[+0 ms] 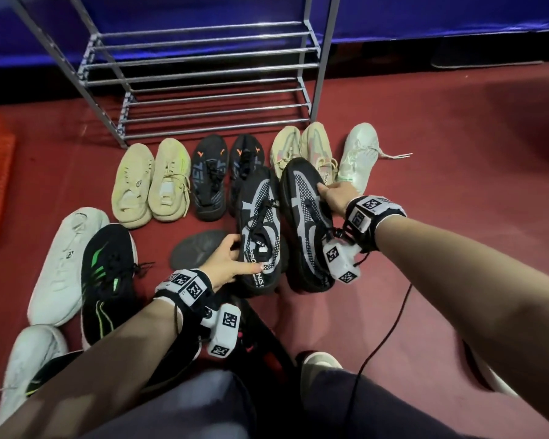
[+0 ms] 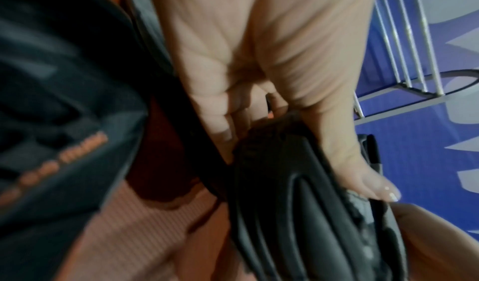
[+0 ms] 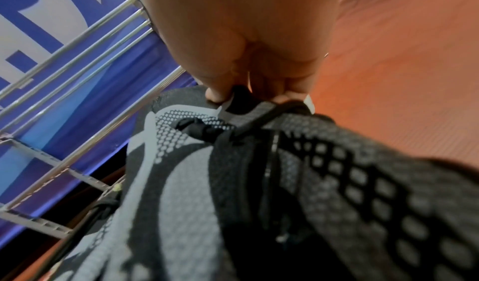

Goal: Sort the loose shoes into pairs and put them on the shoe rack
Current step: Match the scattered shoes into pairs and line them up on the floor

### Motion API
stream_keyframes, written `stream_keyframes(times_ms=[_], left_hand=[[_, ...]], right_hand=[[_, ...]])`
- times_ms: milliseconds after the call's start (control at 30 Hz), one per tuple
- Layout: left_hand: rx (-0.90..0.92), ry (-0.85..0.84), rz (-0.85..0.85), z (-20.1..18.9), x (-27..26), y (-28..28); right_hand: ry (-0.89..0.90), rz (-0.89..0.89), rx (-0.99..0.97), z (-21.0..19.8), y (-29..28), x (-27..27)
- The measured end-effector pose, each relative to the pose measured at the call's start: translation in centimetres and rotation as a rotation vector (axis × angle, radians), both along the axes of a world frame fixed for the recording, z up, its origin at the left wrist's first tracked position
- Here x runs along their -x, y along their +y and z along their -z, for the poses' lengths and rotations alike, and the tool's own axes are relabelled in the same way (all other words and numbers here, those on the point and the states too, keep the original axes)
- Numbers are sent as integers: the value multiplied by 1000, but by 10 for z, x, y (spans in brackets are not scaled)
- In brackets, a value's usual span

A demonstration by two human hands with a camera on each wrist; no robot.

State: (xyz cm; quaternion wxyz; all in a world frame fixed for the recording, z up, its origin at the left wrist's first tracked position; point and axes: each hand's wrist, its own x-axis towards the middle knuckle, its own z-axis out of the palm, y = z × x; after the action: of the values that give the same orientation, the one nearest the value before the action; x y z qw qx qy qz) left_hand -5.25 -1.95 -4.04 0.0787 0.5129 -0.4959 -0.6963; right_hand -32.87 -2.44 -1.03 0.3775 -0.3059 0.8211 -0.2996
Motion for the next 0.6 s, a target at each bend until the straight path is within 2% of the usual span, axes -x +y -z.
stream_keyframes(times_ms=[167, 333, 600], left_hand=[[-88, 108, -10, -3, 40, 21], [-209, 186, 37, 6, 83, 45], [-366, 88, 109, 38, 101, 59]], right_hand=[[153, 31, -121, -6, 24, 34], [142, 91, -251, 5, 52, 75], [171, 57, -398, 38, 71, 87]])
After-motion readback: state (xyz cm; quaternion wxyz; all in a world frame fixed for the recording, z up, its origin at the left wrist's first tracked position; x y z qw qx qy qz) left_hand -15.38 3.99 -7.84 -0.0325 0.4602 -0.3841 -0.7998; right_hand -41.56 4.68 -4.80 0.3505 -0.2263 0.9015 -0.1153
